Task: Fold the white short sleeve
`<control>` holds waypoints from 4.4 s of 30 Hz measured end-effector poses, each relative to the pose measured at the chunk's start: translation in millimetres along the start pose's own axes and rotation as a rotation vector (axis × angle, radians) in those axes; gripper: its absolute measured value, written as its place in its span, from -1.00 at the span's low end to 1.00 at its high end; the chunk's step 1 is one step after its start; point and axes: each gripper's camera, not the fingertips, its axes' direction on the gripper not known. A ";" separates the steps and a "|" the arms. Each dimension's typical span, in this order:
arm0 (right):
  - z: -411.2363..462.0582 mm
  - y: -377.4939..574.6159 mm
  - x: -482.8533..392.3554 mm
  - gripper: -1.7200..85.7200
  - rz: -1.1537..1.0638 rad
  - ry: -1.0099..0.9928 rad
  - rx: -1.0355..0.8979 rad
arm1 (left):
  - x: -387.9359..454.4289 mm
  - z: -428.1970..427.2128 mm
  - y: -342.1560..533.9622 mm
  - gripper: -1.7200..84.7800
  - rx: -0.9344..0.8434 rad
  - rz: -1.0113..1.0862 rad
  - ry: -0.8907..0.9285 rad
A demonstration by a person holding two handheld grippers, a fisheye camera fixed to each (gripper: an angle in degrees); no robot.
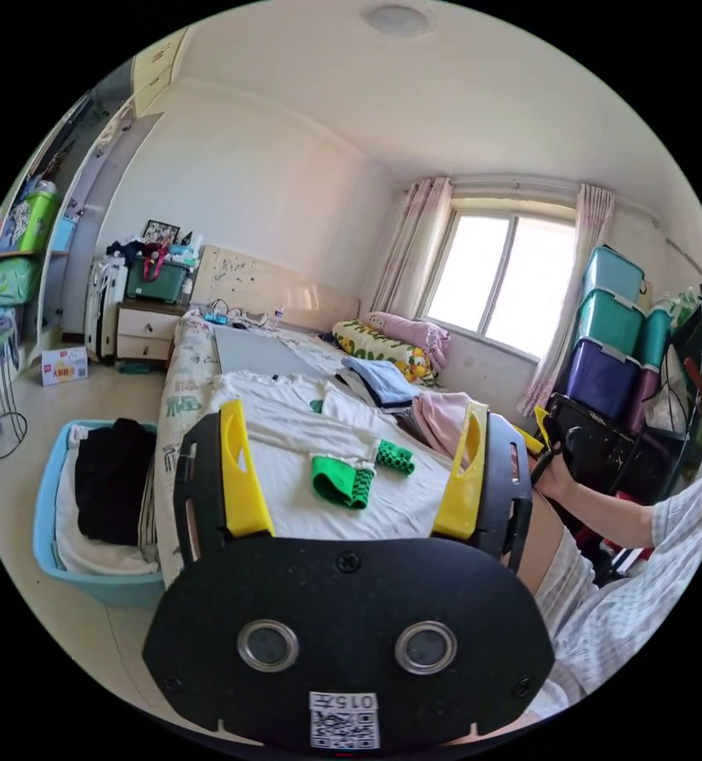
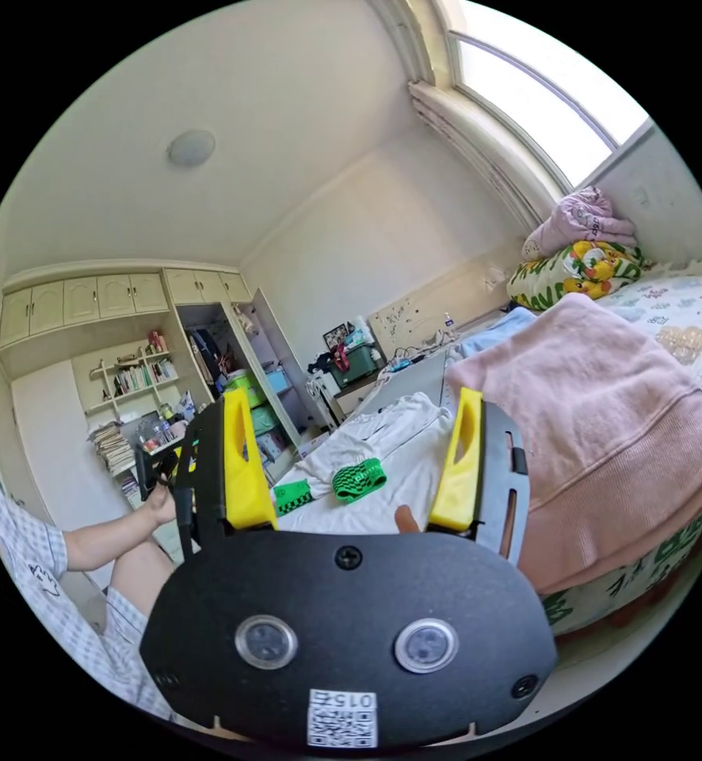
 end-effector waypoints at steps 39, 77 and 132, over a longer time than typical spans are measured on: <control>850.5 7.4 205.2 -0.68 -0.172 0.404 -0.931 | -305.5 493.6 -144.0 -0.73 -0.548 -0.408 -0.254; 366.0 89.4 -0.3 -0.73 -0.448 -0.013 -1.045 | 49.3 78.4 -7.2 -0.77 -0.795 0.168 -0.134; 274.7 -107.7 -91.6 -0.80 -0.309 0.072 -0.846 | -74.1 -77.1 5.1 -0.84 -0.236 -0.615 -0.036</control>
